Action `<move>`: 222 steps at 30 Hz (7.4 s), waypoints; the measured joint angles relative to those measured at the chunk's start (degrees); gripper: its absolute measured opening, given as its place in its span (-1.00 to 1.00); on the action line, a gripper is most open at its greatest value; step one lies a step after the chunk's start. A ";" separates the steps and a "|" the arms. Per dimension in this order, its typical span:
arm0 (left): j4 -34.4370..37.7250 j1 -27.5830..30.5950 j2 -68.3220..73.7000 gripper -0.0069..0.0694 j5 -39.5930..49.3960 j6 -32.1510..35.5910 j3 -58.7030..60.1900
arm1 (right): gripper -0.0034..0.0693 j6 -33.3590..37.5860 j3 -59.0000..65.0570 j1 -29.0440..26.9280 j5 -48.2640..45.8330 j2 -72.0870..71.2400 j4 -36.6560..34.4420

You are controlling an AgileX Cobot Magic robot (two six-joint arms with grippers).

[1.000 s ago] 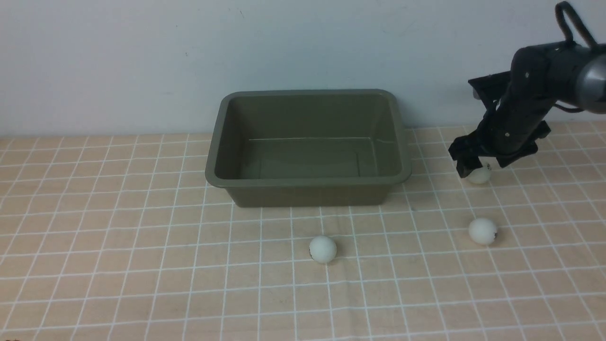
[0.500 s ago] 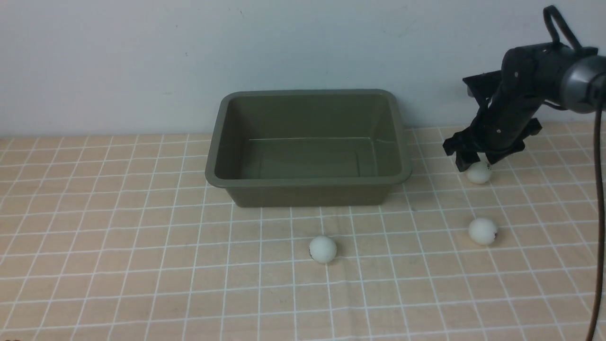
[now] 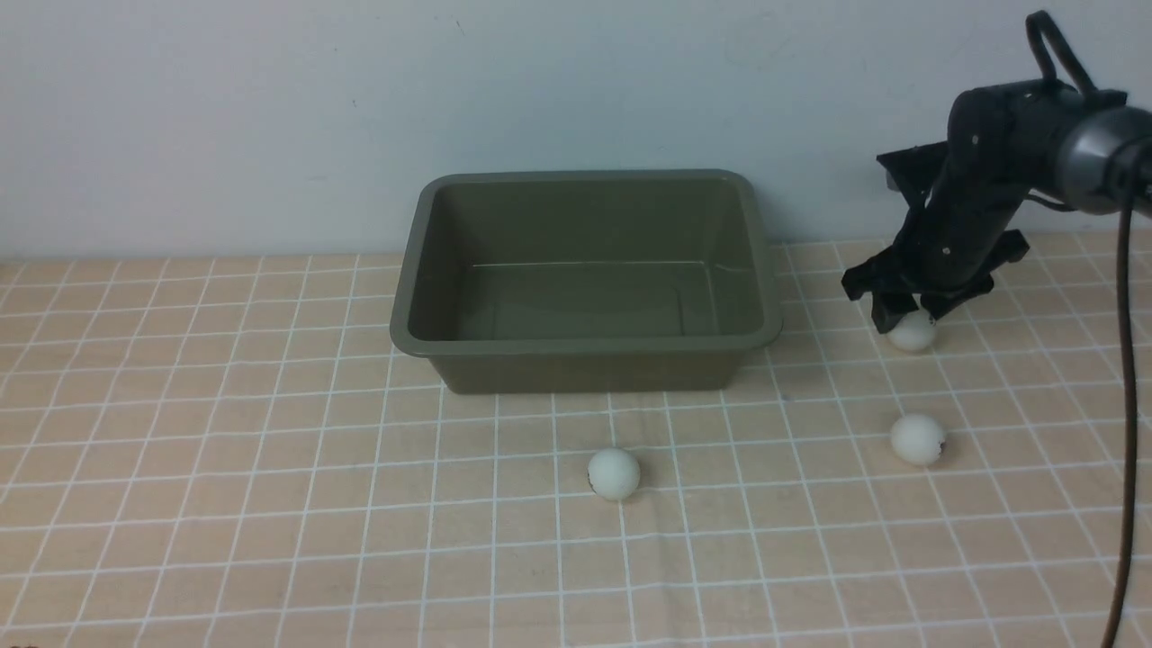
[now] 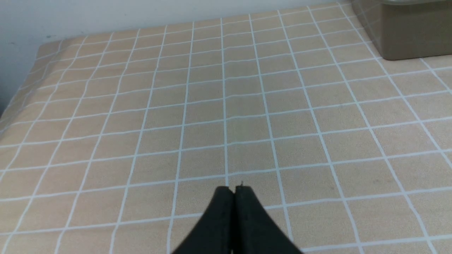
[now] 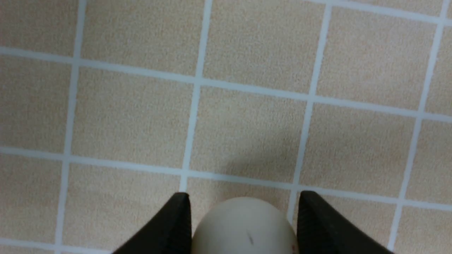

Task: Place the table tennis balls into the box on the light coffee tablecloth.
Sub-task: 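Reach for and grasp a ping pong ball on the table, then release the ping pong ball into the bin and lift the gripper away, then reach for and grasp a ping pong ball on the table, then release the ping pong ball into the bin and lift the gripper away, then reach for and grasp a ping pong ball on the table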

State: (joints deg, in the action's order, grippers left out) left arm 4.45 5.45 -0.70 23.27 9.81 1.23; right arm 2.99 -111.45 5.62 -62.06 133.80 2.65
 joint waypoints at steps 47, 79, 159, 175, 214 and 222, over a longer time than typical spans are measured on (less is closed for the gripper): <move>0.00 0.00 0.00 -1.00 0.00 0.00 0.00 | 0.53 8.26 -16.57 17.77 -9.47 -2.37 -15.55; 0.00 0.00 0.00 -1.00 0.00 0.00 0.00 | 0.53 0.12 40.34 6.06 7.27 -35.04 -2.20; 0.00 0.00 0.00 -1.00 0.00 0.00 0.00 | 0.58 8.53 2.23 17.66 1.85 -12.74 -14.22; 0.00 0.00 0.00 -1.00 0.00 0.00 0.00 | 0.58 -2.24 -1.69 27.28 -9.04 -12.80 -20.66; 0.00 0.00 0.00 -1.00 0.00 0.00 0.00 | 0.58 -10.57 8.65 36.40 -8.59 -10.03 2.90; 0.00 0.00 0.00 -1.00 0.00 0.00 0.00 | 0.58 -10.32 8.65 36.34 -8.48 -9.46 2.41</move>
State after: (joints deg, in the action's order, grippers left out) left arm 4.45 5.45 -0.70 23.27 9.81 1.23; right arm -7.33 -102.81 41.96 -70.54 124.34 5.06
